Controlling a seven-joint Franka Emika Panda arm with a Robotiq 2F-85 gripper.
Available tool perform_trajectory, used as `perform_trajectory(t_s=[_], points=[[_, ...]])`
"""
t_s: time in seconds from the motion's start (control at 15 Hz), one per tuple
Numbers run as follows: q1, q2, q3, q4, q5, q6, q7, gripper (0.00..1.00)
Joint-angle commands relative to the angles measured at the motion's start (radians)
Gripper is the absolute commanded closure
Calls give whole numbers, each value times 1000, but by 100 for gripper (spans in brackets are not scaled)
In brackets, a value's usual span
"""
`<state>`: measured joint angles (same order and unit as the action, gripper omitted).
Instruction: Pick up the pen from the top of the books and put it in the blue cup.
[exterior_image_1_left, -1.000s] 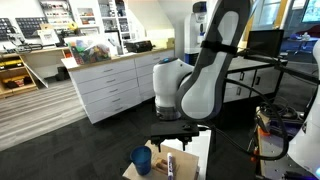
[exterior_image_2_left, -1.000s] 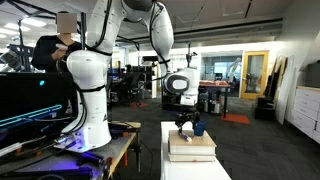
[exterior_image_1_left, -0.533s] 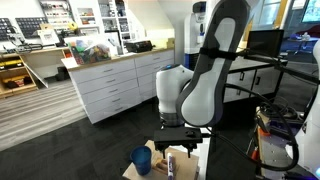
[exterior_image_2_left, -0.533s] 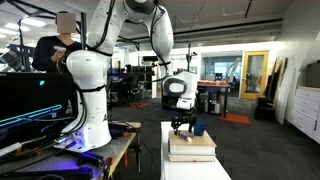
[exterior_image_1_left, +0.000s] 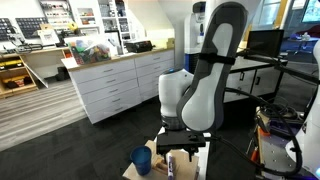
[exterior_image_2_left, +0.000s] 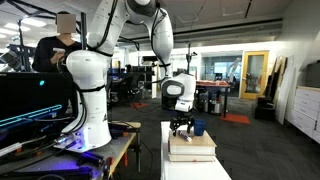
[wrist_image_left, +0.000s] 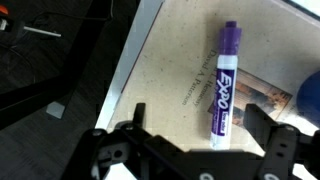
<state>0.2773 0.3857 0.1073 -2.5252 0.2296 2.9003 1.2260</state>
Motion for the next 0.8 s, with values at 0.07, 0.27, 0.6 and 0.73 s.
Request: perform_trajectory(t_s=[0.07, 0.27, 0.6, 0.73], points=[[-21, 13, 11, -22, 10, 84, -97, 0], [-29, 20, 16, -20, 15, 117, -159, 0], [-1, 14, -12, -25, 14, 145, -191, 0], [-3, 17, -12, -24, 15, 147, -203, 0]])
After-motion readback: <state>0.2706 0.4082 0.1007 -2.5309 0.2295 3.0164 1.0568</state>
